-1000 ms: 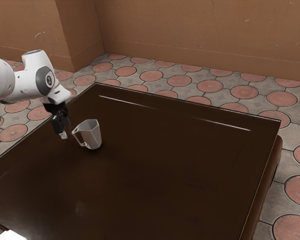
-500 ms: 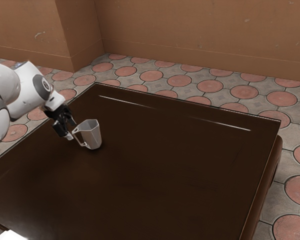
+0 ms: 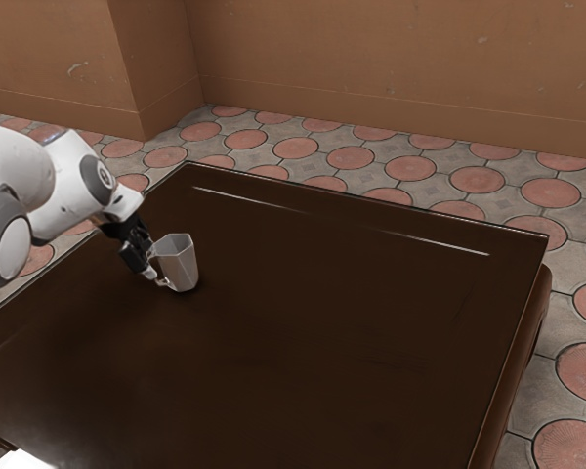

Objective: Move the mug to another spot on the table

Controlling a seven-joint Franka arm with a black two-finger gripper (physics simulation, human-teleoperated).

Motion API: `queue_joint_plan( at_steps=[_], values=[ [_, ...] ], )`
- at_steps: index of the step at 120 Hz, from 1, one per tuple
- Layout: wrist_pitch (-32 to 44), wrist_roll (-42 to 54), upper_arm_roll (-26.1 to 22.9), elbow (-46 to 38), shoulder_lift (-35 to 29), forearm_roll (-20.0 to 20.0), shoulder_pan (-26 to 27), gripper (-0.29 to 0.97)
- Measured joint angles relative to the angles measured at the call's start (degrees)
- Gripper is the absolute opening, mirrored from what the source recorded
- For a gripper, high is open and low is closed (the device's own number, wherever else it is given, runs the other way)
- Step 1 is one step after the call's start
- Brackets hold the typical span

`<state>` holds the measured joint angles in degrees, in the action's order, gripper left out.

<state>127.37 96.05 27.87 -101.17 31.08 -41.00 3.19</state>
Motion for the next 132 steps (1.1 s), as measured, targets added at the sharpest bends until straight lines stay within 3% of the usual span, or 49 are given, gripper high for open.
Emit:
queue_joint_plan(
  at_steps=[26,44,59,108,132],
  values=[
    [1.31,-3.25,-0.14,-0.10,0.88,0.07,0.11,0.66],
    [2.01,-4.91,-0.83,-0.02,0.78,-0.11,0.36,0.49],
    [2.48,-6.18,-0.77,-0.01,0.78,-0.26,0.33,0.27],
    [3.69,-9.81,-0.71,0.12,-0.82,0.49,1.05,0.08],
    [4.36,-10.94,-0.88,-0.61,-3.77,1.45,6.41,-0.03]
  ],
)
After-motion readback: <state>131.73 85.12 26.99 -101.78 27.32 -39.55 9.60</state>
